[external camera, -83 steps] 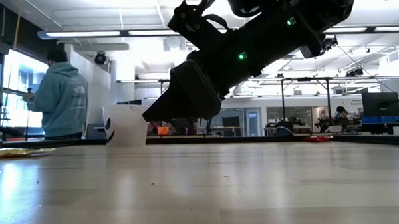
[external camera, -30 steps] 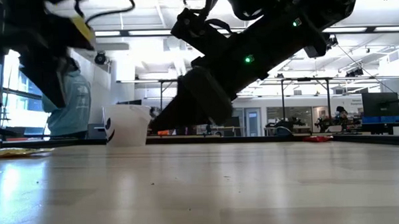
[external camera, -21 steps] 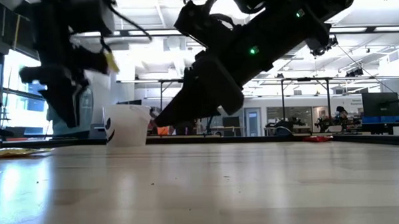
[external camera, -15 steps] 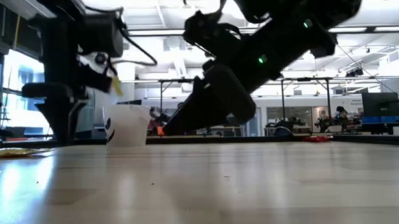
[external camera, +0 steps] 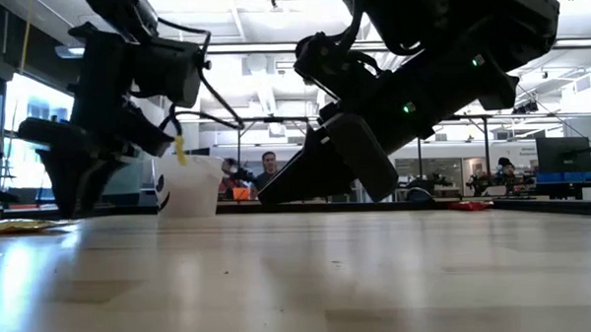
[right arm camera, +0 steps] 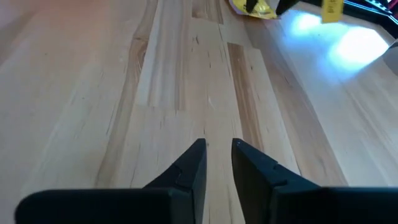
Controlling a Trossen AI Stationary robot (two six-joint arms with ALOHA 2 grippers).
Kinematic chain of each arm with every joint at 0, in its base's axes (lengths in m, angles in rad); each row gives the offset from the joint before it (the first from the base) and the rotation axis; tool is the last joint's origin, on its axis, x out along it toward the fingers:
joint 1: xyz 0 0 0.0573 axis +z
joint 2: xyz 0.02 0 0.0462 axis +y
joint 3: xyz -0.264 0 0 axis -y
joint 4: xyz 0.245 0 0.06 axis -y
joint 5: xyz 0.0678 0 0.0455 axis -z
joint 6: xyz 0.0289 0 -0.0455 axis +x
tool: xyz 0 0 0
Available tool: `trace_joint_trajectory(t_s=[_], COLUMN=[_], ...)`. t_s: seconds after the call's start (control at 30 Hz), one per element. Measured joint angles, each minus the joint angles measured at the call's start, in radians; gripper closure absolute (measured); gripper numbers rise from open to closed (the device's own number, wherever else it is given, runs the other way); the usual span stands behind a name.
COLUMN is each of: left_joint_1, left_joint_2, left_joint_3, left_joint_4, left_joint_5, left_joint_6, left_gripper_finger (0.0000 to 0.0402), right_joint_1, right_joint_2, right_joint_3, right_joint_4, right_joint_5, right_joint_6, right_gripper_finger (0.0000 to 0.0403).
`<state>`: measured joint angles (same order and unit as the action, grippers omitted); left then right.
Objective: Sort candy
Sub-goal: Put the yellow candy into the purple bucket
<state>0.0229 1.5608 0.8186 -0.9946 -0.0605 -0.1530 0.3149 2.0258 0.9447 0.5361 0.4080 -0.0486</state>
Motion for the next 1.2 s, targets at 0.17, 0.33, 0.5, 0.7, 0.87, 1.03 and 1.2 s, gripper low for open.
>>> trace_joint_trajectory(t_s=[0.17,0.33,0.5,0.7,0.87,1.03,1.2], left_joint_1=[-0.003,-0.003,-0.002,-0.002,-0.007,-0.05,-0.093], left_joint_2=[0.001,0.002,0.008,0.068,0.115,0.11,0.067], left_joint_3=[-0.012,-0.055,-0.081,-0.074,-0.065,-0.014,0.033], left_joint_4=[-0.063,-0.02,-0.004,-0.021,-0.034,-0.034,0.027], left_joint_5=[0.003,-0.004,-0.046,-0.048,-0.037,-0.123,-0.09], left_joint_6=[-0.003,-0.001,-0.019,-0.017,0.009,0.039,0.024], left_gripper_finger=[0.0192,0.0192,0.0198,0.0275,0.038,0.0394,0.0401], right_joint_1=[0.0,0.0,0.0,0.0,0.0,0.006,0.026], right_joint_2=[0.0,0.0,0.0,0.0,0.0,0.0,-0.05], right_joint_3=[0.0,0.0,0.0,0.0,0.0,0.0,0.0], right_joint_4=[-0.005,-0.006,-0.007,-0.008,-0.009,-0.023,-0.119], right_joint_5=[0.0,0.0,0.001,0.001,0.001,0.001,0.036], right_joint_6=[0.015,0.015,0.019,0.019,0.019,0.019,0.019], right_gripper_finger=[0.0335,0.0335,0.0335,0.0335,0.0335,0.0335,0.0335])
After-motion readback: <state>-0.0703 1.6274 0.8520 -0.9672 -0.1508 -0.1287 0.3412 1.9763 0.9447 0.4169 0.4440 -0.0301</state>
